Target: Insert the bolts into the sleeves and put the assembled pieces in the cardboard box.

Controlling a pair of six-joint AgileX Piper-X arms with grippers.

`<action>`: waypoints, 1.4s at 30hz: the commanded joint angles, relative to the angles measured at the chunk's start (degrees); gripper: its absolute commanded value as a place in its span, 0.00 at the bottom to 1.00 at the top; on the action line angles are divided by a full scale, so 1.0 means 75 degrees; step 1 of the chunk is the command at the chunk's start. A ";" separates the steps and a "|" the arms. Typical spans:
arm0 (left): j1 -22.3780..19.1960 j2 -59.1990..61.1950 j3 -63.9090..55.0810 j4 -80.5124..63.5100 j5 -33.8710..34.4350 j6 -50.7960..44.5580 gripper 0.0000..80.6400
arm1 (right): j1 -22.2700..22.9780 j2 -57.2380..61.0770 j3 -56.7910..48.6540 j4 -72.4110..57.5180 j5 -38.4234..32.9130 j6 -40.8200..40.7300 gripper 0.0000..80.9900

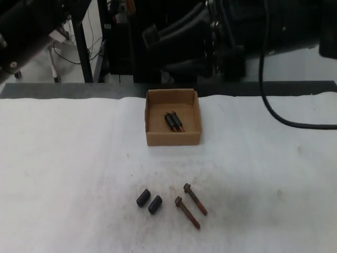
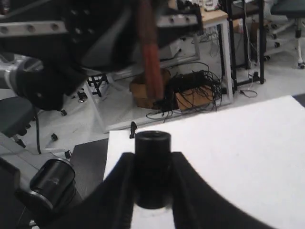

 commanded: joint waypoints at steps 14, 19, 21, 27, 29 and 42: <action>0.0017 -0.0022 -0.0042 -0.1017 -0.0492 -0.0248 0.00 | 0.1188 -0.0080 0.0893 -0.2425 0.3928 -0.0059 0.01; 0.0043 -0.0022 -0.0042 -0.1017 -0.0472 -0.0248 0.00 | 0.1294 -0.0080 0.1611 -0.3781 0.4059 0.0413 0.01; 0.0096 -0.0022 -0.0042 -0.1017 -0.0472 -0.0194 0.00 | 0.1294 -0.0080 0.1732 -0.4108 0.4059 0.0529 0.01; 0.0336 -0.0013 -0.0042 -0.0579 -0.0233 -0.0196 0.00 | 0.1294 -0.0080 0.1748 -0.4326 0.4024 0.0528 0.01; 0.0405 -0.0013 -0.0042 -0.0247 -0.0098 -0.0008 0.00 | 0.1294 -0.0101 0.1748 -0.4458 0.4024 0.0528 0.01; 0.0372 0.0275 -0.0042 -0.0033 0.0013 0.0156 0.00 | 0.1294 -0.0135 0.1748 -0.4477 0.3617 0.0528 0.01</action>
